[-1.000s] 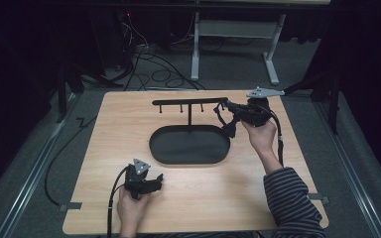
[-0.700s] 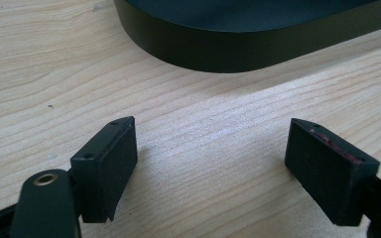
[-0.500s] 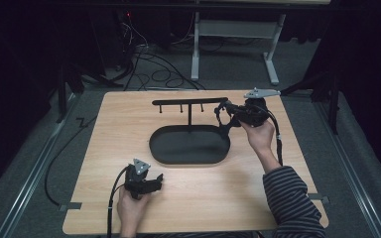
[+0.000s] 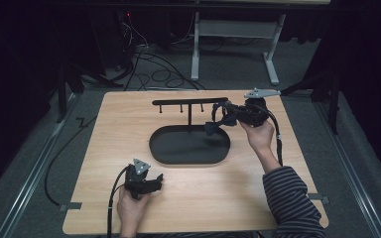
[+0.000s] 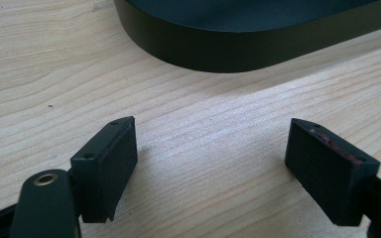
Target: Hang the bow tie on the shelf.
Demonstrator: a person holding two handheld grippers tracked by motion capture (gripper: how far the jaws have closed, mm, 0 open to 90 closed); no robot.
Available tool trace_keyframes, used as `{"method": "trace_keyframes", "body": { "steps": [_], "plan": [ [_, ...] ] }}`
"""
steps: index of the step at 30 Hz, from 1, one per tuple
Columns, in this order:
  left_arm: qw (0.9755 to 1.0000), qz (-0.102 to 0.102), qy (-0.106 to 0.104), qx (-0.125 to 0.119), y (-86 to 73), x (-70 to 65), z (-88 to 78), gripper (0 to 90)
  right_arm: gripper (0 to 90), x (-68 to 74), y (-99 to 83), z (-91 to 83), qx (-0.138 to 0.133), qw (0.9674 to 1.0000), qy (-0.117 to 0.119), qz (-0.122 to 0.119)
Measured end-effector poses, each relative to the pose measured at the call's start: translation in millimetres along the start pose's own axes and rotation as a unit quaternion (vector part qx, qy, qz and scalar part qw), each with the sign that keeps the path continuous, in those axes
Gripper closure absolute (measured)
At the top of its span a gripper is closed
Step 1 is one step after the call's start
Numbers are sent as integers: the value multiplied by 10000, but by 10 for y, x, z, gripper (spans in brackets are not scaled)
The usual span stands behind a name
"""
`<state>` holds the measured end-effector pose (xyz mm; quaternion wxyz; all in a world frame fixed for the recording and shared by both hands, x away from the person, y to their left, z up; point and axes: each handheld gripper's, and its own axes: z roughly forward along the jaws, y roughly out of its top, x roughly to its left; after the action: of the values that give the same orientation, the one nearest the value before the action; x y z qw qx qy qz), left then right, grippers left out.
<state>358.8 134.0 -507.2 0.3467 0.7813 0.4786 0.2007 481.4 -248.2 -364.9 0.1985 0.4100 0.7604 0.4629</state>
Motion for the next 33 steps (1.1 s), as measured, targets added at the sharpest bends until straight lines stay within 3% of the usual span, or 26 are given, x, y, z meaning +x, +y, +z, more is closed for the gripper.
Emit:
{"method": "trace_keyframes", "body": {
  "steps": [17,27,33],
  "plan": [
    [10000,-1,1,-2,0,0,0,209,799,24,24,-228,-161,9999,-13,-29],
    [10000,2,5,-1,0,-1,1,208,714,-27,-36,-381,-342,9992,-184,30],
    [10000,2,4,-1,0,-1,0,208,682,-60,-69,-450,-382,9991,-113,111]
  ]
}}
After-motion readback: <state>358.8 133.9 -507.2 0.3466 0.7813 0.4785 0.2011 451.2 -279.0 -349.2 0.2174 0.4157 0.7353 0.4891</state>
